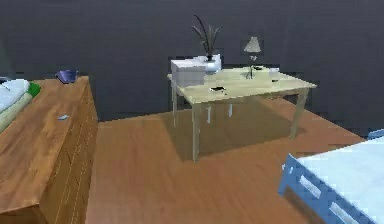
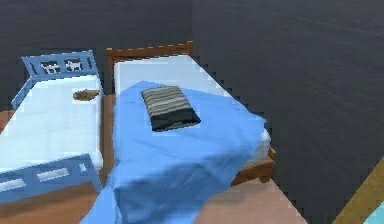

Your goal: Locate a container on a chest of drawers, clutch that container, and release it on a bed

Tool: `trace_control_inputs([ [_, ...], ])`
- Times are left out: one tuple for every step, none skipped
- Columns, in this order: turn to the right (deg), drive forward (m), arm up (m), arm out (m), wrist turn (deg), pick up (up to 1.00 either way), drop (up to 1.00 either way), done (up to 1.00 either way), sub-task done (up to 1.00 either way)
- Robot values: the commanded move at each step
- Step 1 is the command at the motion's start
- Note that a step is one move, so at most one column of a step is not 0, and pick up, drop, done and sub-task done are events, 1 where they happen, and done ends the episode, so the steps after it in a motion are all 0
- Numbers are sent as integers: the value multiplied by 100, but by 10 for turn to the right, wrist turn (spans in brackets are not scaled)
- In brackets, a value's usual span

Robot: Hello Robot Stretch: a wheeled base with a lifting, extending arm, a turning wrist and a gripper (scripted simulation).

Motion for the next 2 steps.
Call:
trace_control_inputs([
  [0,40,0,0,0,0,0,0,0],
  [-180,0,0,0,0,0,0,0,0],
])
